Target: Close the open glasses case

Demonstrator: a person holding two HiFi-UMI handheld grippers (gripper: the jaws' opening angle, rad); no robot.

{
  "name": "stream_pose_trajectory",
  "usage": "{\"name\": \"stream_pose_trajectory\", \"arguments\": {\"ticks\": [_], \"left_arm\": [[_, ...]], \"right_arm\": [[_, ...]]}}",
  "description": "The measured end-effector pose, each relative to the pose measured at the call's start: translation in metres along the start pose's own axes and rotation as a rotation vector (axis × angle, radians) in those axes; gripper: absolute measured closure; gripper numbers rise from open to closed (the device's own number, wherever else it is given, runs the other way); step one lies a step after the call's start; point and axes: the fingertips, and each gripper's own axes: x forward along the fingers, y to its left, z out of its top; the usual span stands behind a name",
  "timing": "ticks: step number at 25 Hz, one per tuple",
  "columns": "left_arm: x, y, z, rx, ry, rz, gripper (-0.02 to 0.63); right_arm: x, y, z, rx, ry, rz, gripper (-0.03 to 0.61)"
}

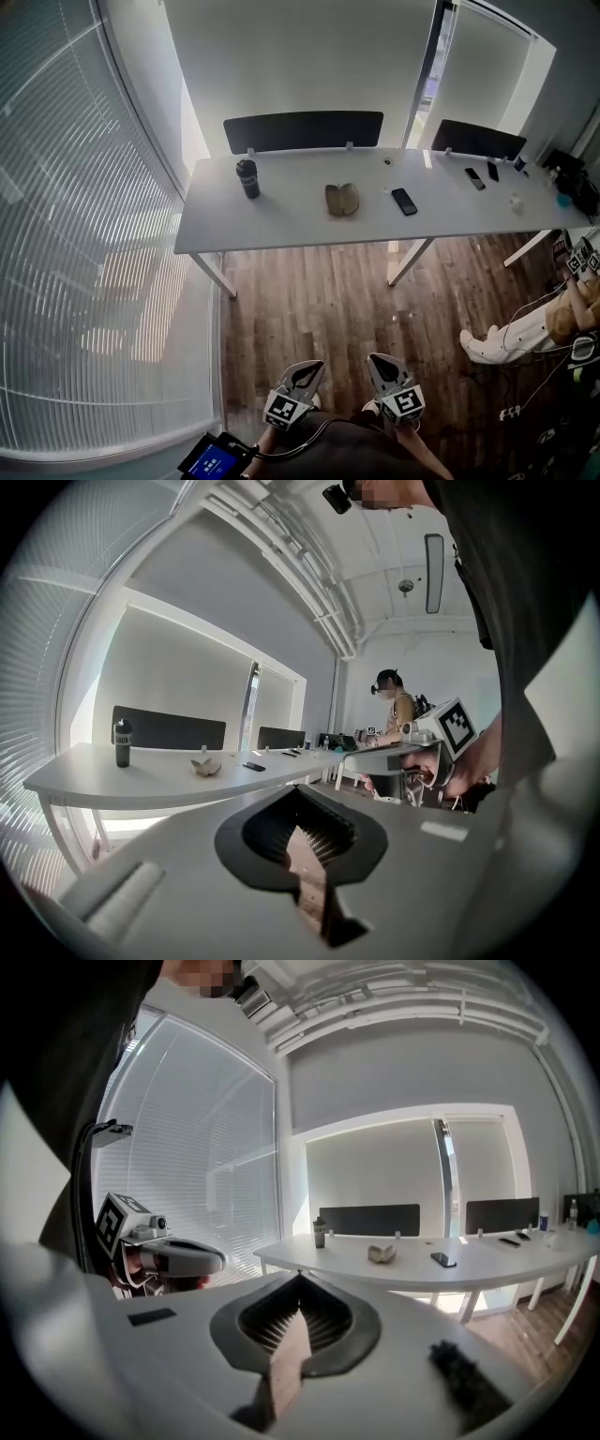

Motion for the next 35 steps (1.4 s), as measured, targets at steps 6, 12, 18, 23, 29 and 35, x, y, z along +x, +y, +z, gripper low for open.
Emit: {"name": "stream_pose_trajectory", "arguments": {"ticks": [6, 12, 18, 23, 29, 35], "left_arm": [[-0.024, 0.016, -0.007, -0.008, -0.006, 0.001, 0.606], [-0.029, 0.026, -0.014, -0.029, -0.023, 0.018, 0.606], [-0.016, 0.031, -0.012, -0.023, -0.005, 0.024, 0.606], [0.012, 0.042, -0.013, -0.036, 0.009, 0.056, 0.606], [0.075, 0.053, 0.003, -0.007, 0.018, 0.082, 0.606], [0.141, 0.049, 0.018, -0.002, 0.04, 0.08, 0.604]], "right_arm": [[0.012, 0.02, -0.001, 0.01, 0.01, -0.02, 0.572], [0.02, 0.031, 0.008, -0.016, 0.005, -0.002, 0.572], [0.023, 0.012, -0.002, 0.009, 0.015, -0.007, 0.572], [0.039, -0.019, -0.004, 0.023, 0.002, 0.025, 0.572], [0.06, -0.085, 0.01, 0.031, -0.027, 0.057, 0.572], [0.068, -0.149, 0.014, 0.043, -0.026, 0.075, 0.572]]}}
